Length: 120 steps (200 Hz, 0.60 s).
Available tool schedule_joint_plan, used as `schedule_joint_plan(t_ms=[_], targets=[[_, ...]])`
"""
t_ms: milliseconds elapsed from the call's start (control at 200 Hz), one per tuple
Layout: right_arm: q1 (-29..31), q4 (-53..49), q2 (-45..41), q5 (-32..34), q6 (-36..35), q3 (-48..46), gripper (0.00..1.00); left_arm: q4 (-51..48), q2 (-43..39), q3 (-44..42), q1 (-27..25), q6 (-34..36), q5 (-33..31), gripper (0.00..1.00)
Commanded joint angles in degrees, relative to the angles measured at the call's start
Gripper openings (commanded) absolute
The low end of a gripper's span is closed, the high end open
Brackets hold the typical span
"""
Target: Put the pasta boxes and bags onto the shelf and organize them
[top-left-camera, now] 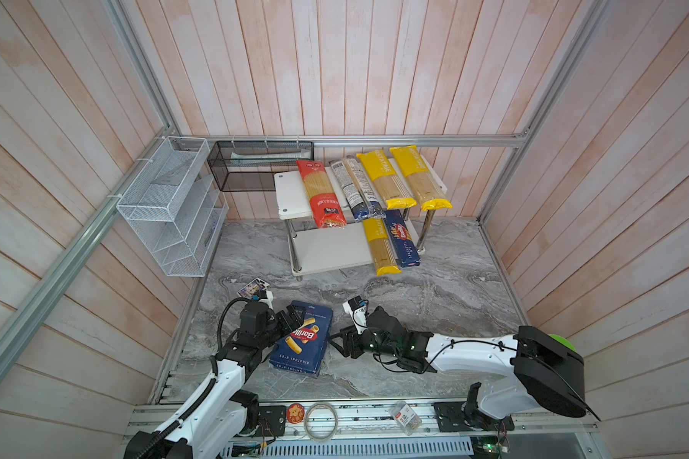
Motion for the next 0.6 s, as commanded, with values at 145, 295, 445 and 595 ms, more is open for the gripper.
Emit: schedule_joint_plan(t_ms=[145, 295, 445, 595], targets=[[-0.44, -7.19, -11.17, 8.80, 2.32, -5.18, 0.60, 4.76, 8.76, 5.82, -3.33, 1.94, 1.67, 1.00], [-1.48, -8.37, -17.57, 12.32, 4.64, -9.33, 0.60, 6.41, 12.26, 8.70, -6.66, 3.36, -0.30, 1.00], [-3.40, -10.87, -22.66, 13.22, 8.19, -12.69, 0.60, 7.05, 17.27, 11.97, -10.68, 4.18, -0.91, 1.00], [-7.09, -13.33, -26.13, 10.88, 10.17, -15.15, 0.60, 7.42, 21.38, 13.33, -16.17, 4.05, -3.48, 1.00]])
